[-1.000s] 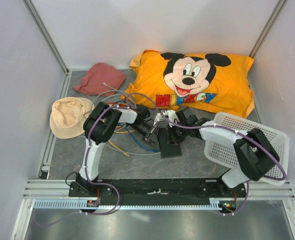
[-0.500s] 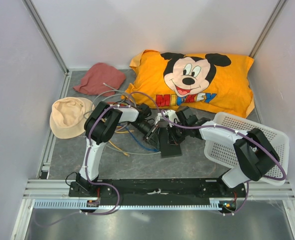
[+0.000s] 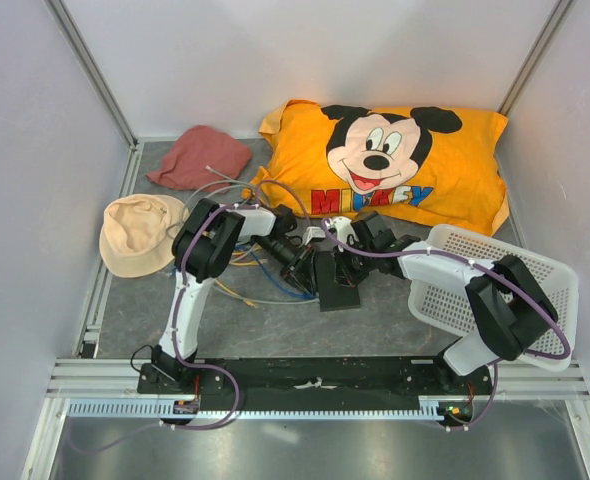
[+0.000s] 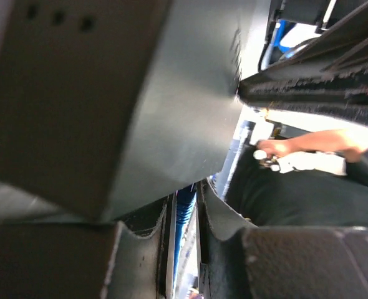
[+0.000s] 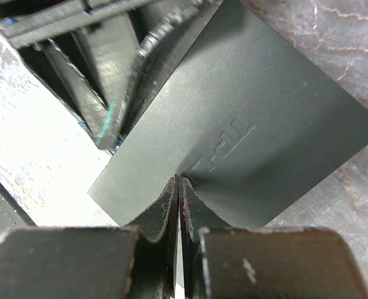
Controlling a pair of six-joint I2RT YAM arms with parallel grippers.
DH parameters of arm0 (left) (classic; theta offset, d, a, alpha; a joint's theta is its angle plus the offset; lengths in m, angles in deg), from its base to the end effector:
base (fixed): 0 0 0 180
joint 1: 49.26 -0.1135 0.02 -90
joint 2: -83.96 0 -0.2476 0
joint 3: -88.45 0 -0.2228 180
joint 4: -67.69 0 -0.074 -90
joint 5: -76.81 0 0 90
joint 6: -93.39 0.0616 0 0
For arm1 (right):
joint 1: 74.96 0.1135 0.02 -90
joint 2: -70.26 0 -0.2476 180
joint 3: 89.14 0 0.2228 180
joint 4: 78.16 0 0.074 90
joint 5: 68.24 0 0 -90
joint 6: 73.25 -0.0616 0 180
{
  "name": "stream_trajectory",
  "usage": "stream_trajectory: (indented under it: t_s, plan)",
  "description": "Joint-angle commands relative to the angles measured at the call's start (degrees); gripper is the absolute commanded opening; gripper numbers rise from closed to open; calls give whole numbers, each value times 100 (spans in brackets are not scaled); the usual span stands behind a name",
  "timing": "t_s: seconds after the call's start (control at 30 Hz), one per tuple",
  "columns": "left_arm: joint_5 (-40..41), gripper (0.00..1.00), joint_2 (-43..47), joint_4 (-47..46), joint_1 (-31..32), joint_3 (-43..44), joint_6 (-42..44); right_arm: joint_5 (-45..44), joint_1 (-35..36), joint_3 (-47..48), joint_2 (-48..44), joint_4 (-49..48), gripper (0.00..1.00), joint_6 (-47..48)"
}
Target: Pull the plug from the switch port
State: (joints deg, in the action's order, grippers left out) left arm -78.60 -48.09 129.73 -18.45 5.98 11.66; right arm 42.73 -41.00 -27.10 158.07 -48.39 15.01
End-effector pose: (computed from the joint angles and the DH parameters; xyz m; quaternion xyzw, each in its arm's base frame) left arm 0.2788 -0.2315 0.0721 -0.2518 -0.8020 0.5196 0.1526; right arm 0.2246 0.1778 0.1556 -0.3124 0.8873 0.2547 0.2240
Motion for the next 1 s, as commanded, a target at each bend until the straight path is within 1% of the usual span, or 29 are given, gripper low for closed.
stream_trajectory:
  t_s: [0.0,0.03,0.07,0.17,0.23,0.37,0.47,0.5,0.6,0.67,0.77,0.83,0.87,0.97]
  plan:
    - [1180,2,3,-492,-557,-306,421,-286,-12,-150,87,211,8,104]
    - [1040,2,73,-571,-654,-472,421,-304,-12,-150,87,202,7,95]
    - [699,2,178,-650,-829,-544,421,-313,-12,-141,87,211,7,95]
    - [355,2,127,-739,-1102,-624,316,-427,-12,-89,148,246,6,95]
    - [161,2,135,-713,-1130,-641,447,-471,-47,-36,192,290,6,130]
    - [116,2,363,-713,-1042,-729,693,-427,-38,61,359,386,6,297]
    - [133,2,715,-687,-1033,-747,825,-401,-38,78,421,395,6,332]
    - [151,2,959,-660,-1033,-720,860,-401,-38,78,421,387,6,332]
    - [466,2,1286,-502,-1042,-422,878,-401,-38,61,456,343,6,341]
    - [1061,2,1637,-554,-1033,-167,834,-322,-38,61,483,343,9,358]
    - [1486,2,2077,-581,-1050,105,887,-278,-38,43,456,325,11,385]
    - [1513,2,2262,-537,-1068,350,852,-295,-38,8,413,290,11,376]
    - [1670,2,2384,-528,-1103,439,808,-295,-38,-35,351,255,12,367]
    - [1777,2,2333,-107,-1270,913,991,-295,-38,-80,263,211,12,367]
